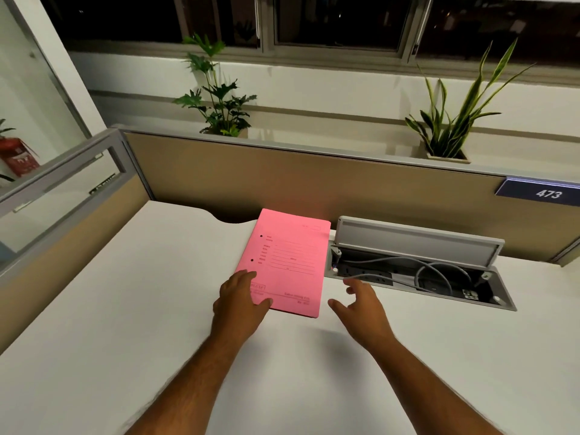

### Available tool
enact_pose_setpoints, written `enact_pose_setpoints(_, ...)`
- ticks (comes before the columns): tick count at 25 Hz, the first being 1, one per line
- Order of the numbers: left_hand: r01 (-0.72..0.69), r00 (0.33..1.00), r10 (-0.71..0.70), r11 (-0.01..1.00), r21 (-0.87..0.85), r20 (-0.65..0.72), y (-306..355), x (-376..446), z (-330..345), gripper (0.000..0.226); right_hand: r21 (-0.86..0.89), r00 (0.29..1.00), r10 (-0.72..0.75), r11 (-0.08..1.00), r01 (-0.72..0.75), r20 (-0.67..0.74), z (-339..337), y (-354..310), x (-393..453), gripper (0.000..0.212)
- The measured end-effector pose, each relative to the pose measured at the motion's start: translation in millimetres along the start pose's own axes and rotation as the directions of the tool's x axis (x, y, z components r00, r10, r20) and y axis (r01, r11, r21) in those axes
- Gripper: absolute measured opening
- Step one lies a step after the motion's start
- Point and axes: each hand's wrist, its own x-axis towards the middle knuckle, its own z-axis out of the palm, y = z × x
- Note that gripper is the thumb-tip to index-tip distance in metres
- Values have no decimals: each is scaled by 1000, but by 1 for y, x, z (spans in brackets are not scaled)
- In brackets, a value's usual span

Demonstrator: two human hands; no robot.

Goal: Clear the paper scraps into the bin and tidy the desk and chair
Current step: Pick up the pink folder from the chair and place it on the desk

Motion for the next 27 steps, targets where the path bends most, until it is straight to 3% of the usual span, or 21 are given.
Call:
enact_pose_setpoints(9, -31, 995, 27, 999, -37, -93, 50, -117, -11, 64, 296, 998, -69, 953, 70, -13, -56, 34, -101, 49)
enact_pose_setpoints(20, -100, 980, 90, 994, -45, -180, 93, -249, 9, 56, 378, 981, -196, 908, 183, -4, -119, 77, -198, 44)
enact_pose_setpoints(27, -80, 974, 60, 993, -82, -218, 101, -350, 21, 50, 394, 962, -269, 890, 228, 52, -141, 112, -269, 43)
